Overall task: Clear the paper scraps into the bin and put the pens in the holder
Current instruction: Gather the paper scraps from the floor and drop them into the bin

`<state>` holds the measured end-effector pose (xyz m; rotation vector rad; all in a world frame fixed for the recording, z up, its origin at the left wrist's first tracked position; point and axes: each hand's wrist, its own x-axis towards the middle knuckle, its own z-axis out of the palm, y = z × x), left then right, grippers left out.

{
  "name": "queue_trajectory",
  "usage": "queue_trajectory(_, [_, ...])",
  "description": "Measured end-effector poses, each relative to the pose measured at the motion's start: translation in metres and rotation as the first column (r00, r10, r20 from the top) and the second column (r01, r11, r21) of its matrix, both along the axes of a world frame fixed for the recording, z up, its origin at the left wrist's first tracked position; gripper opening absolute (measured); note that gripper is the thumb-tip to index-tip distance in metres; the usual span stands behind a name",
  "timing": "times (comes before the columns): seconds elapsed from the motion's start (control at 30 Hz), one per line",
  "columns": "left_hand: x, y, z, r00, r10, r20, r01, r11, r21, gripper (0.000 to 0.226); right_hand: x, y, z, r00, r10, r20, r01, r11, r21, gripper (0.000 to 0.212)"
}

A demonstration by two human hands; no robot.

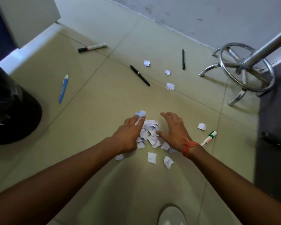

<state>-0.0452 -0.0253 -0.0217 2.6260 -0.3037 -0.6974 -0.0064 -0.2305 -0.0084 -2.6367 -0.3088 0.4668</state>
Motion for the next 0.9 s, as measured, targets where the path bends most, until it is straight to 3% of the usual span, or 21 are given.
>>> queue_trajectory(0.07, [0.003,-0.001,0.001,0.999,-0.017,0.030,0.015,0.997,0.072,0.105,-0.005,-0.013,0.005,0.998,-0.038,-0.048,0.033,0.995,-0.090,0.092])
queue_trajectory(0.2, [0.012,-0.010,0.001,0.997,-0.071,0.013,0.068,0.989,0.128,0.095,-0.016,-0.011,-0.007,0.980,0.100,-0.170,-0.131,0.975,-0.181,0.107])
queue_trajectory(0.37, [0.013,-0.018,-0.001,0.990,-0.092,0.110,0.088,0.995,0.042,0.039,-0.018,0.015,-0.023,0.988,0.123,-0.096,-0.127,0.991,-0.046,0.063])
queue_trajectory(0.53, [-0.005,-0.019,-0.007,0.990,0.026,0.141,-0.024,1.000,-0.018,0.023,-0.023,0.026,-0.027,0.999,0.046,0.008,-0.046,0.998,0.040,0.012])
queue_trajectory(0.63, [-0.011,-0.018,-0.006,0.977,0.204,0.060,-0.198,0.976,-0.095,0.022,-0.025,0.033,-0.027,0.989,-0.132,-0.067,0.141,0.976,0.167,0.006])
queue_trajectory(0.77, [-0.008,-0.005,-0.004,0.869,0.492,-0.054,-0.486,0.830,-0.273,0.017,-0.019,0.036,-0.017,0.935,-0.259,-0.242,0.325,0.899,0.294,0.025])
queue_trajectory(0.9, [0.000,0.016,0.015,0.701,0.688,-0.189,-0.685,0.575,-0.447,0.010,-0.007,0.042,-0.003,0.803,-0.353,-0.479,0.566,0.703,0.431,0.017])
